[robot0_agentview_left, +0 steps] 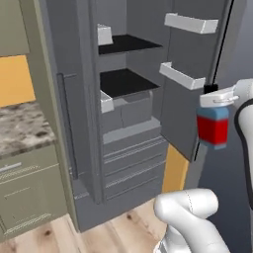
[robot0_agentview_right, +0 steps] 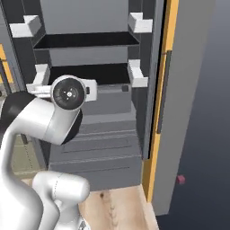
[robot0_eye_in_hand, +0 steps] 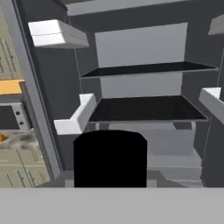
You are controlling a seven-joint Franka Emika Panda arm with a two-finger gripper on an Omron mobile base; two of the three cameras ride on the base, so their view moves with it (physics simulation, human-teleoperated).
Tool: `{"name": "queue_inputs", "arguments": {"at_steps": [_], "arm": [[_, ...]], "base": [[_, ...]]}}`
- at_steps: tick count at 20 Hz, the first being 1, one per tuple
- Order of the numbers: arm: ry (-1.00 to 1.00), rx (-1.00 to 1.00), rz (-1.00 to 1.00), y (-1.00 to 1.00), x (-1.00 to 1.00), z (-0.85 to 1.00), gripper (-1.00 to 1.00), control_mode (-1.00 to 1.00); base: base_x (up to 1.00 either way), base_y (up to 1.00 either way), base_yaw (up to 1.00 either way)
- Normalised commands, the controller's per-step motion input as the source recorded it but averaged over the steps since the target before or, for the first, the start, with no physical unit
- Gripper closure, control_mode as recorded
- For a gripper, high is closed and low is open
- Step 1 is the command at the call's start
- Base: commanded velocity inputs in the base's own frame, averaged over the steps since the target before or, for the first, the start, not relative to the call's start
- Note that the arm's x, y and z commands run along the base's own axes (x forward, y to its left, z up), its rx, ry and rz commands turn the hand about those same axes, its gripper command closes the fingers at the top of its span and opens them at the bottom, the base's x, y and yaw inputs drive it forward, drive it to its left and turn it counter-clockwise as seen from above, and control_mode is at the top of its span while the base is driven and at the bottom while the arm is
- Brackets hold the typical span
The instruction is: Place the liquor on the top shelf of the fridge to keep it out of children's reach, and place the orange and potato on lower shelves for easy access.
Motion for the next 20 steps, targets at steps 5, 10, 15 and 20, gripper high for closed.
{"name": "queue_inputs", "arguments": {"at_steps": [5,10,15,20], "arm": [[0.00,0.00,0.00,0.00,0.00,0.00,1.00,1.00],[0.00,0.00,0.00,0.00,0.00,0.00,1.00,1.00],[0.00,0.00,0.00,0.00,0.00,0.00,1.00,1.00],[0.00,0.00,0.00,0.00,0.00,0.00,1.00,1.00]], "base": [[0.89,-0.06,0.37],[0.83,-0.20,0.25],[0.74,-0.35,0.22],[0.66,-0.34,0.22]]}}
